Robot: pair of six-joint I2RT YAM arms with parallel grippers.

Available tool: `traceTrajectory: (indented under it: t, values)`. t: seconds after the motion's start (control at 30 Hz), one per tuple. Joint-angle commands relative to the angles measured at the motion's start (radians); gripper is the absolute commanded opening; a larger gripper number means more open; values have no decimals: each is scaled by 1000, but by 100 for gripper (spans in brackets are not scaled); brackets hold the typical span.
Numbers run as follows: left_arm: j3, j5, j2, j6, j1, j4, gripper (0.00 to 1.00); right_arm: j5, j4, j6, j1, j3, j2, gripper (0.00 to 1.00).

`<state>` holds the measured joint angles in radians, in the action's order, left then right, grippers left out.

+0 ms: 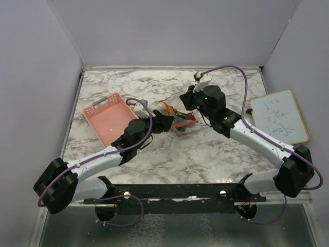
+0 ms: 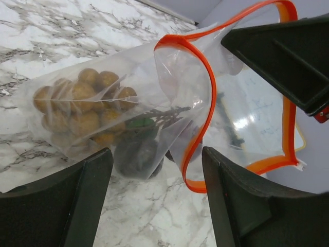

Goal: Open the zip-top bag and remove the fake food

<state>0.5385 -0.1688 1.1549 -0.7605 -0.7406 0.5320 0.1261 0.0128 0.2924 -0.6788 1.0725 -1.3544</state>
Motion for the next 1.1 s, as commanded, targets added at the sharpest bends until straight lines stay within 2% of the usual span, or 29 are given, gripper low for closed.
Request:
traceTrajectory:
  t: [0.0,0.1,0.2,0.3,0.37,0.43,0.5,0.6,0.63,0.67,0.9,0.97,1.07]
  values:
    - [8,-214,45,-124,-47,107,69,-9,88,37,-1,-17,8,1]
    - [-6,-263,78,-190,-77,153,53,13,85,28,-1,-22,17,1]
    - [14,-317,115,-207,-111,137,29,34,80,23,-1,-24,18,1]
    - [49,-315,169,-213,-126,132,18,24,86,24,-1,-30,19,1]
    - [72,-309,206,-218,-137,142,18,14,91,26,-1,-33,18,1]
    - [93,-304,240,-220,-151,154,29,10,90,27,-1,-33,17,1]
    - [112,-296,270,-217,-161,170,32,13,87,25,0,-32,19,1]
    - [137,-297,296,-207,-167,166,15,22,80,21,-1,-32,29,1]
    - [138,-301,298,-203,-167,162,3,22,77,18,0,-35,35,1]
    - [138,-304,297,-194,-167,163,0,23,76,14,-1,-37,41,1]
    - [148,-377,191,-64,-144,57,0,57,69,-22,-1,-65,76,1]
    - [171,-387,146,4,-110,14,0,32,72,-30,0,-55,61,1]
    - [279,-321,125,95,-10,-78,0,-25,64,-39,-1,9,8,1]
